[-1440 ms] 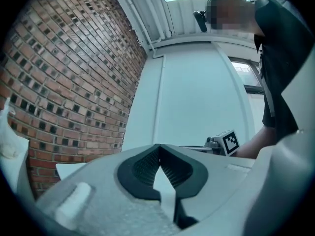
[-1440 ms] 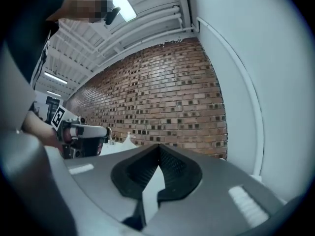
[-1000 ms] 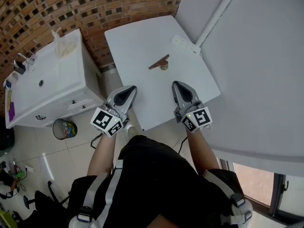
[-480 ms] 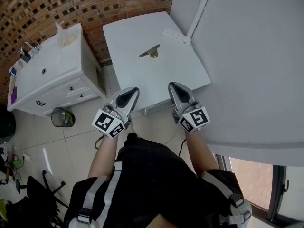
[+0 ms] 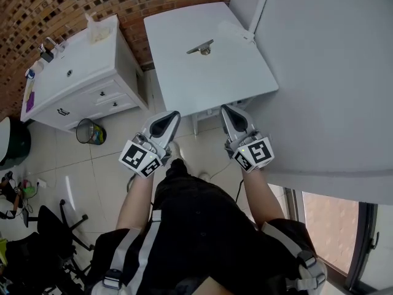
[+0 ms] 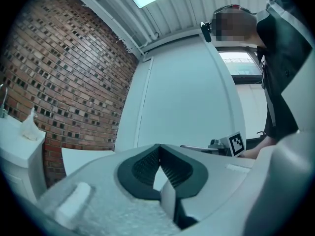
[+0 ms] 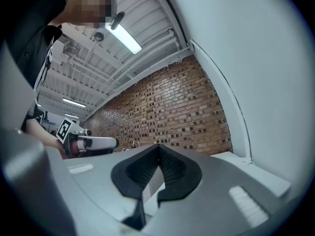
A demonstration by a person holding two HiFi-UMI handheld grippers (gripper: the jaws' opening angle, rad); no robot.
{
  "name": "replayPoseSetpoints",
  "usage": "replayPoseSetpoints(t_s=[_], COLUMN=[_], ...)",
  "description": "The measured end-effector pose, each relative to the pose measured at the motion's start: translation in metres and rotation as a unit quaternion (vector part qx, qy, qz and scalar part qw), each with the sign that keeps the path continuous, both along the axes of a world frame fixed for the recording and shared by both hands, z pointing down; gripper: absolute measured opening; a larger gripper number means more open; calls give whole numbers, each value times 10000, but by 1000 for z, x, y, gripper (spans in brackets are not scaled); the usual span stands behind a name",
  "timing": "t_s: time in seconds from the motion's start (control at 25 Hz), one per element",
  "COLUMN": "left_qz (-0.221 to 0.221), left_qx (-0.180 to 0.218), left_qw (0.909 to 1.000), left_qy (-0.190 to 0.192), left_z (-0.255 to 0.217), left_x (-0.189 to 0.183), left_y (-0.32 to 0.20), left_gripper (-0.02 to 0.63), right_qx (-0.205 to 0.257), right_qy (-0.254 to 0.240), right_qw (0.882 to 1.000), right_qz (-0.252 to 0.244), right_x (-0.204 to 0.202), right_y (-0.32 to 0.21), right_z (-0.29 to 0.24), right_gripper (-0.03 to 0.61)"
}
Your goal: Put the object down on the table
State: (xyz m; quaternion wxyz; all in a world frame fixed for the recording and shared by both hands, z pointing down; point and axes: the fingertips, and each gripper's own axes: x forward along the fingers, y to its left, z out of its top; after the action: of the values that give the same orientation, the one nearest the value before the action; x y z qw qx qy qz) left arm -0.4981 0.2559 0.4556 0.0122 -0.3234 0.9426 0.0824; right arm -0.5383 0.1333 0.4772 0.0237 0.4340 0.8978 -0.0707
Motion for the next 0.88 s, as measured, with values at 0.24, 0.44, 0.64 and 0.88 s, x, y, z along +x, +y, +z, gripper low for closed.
replayPoseSetpoints(t_s=[0.24,0.44,0.64,0.88], left_qz=[-126,263,322,-11], left_qx=[63,99,26,-29], left_qw=[9999,9994,9991,9998], left_qy=[-76,-206,-276,-187], left_z=[-3,-9,-16,-13], left_x=[26,20,28,49], left_y=[9,4,25,86], left_gripper=[-2,-2,-2,-2], right_qx=[-71,-26,79,82], right_qy=[65,-113,-149,51], right_qw=[9999,9992,9990,9994], right_qz=[54,381,404,323], right_x=[24,28,38,57], right_y=[-2,-9,8,45], right_z=[-2,-22,-23,-27], right_gripper=[-2,-2,-2,-2])
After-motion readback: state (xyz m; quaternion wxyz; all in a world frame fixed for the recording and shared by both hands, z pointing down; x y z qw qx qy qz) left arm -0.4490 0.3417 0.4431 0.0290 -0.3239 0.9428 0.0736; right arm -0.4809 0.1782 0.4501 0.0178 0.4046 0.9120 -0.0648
